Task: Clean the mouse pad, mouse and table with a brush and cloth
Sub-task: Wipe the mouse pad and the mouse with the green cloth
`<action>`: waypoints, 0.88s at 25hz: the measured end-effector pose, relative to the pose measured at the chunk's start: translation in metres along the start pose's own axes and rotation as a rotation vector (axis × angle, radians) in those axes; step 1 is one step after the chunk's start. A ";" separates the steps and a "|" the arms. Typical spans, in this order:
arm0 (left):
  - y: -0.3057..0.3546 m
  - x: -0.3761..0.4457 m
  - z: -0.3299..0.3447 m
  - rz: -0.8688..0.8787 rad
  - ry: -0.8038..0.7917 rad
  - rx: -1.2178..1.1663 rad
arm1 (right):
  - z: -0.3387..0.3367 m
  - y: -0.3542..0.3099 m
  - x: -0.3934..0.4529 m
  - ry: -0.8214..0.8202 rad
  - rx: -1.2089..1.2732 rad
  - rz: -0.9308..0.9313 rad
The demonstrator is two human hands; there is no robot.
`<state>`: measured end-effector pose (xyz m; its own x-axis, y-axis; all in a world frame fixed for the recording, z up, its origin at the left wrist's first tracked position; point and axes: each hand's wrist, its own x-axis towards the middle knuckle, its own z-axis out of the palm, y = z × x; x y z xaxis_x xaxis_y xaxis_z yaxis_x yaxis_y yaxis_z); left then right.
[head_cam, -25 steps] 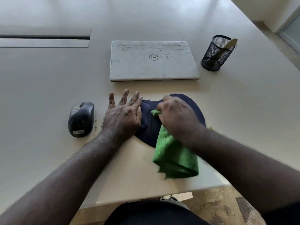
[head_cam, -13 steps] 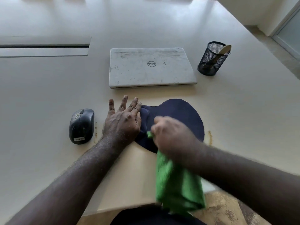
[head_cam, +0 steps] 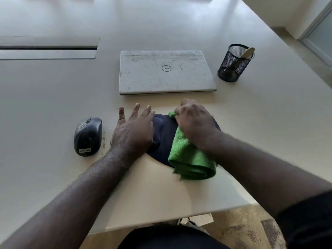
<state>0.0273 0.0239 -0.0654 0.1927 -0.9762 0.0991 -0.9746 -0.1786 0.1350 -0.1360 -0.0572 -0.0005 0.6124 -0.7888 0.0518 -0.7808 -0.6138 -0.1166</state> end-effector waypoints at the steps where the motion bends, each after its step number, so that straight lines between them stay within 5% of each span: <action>1: 0.000 0.000 0.000 0.000 0.001 0.002 | 0.002 -0.005 0.003 0.016 0.004 0.027; 6: 0.001 -0.001 -0.001 -0.008 0.008 0.000 | 0.018 -0.022 -0.062 -0.055 0.041 -0.181; 10: 0.001 -0.001 -0.001 -0.014 0.003 -0.004 | 0.022 0.009 -0.055 -0.100 0.024 0.007; 14: 0.001 0.000 0.000 -0.008 0.009 0.005 | 0.030 0.007 -0.084 -0.235 0.167 -0.129; 18: 0.000 0.000 0.001 -0.010 0.005 -0.003 | 0.024 0.024 -0.071 -0.199 0.125 0.079; 22: 0.001 0.000 0.000 -0.005 0.005 0.001 | 0.033 0.000 -0.076 -0.190 0.192 -0.074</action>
<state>0.0266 0.0238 -0.0655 0.1982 -0.9747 0.1035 -0.9738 -0.1838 0.1340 -0.1783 0.0041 -0.0376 0.6934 -0.7110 -0.1172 -0.7063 -0.6383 -0.3062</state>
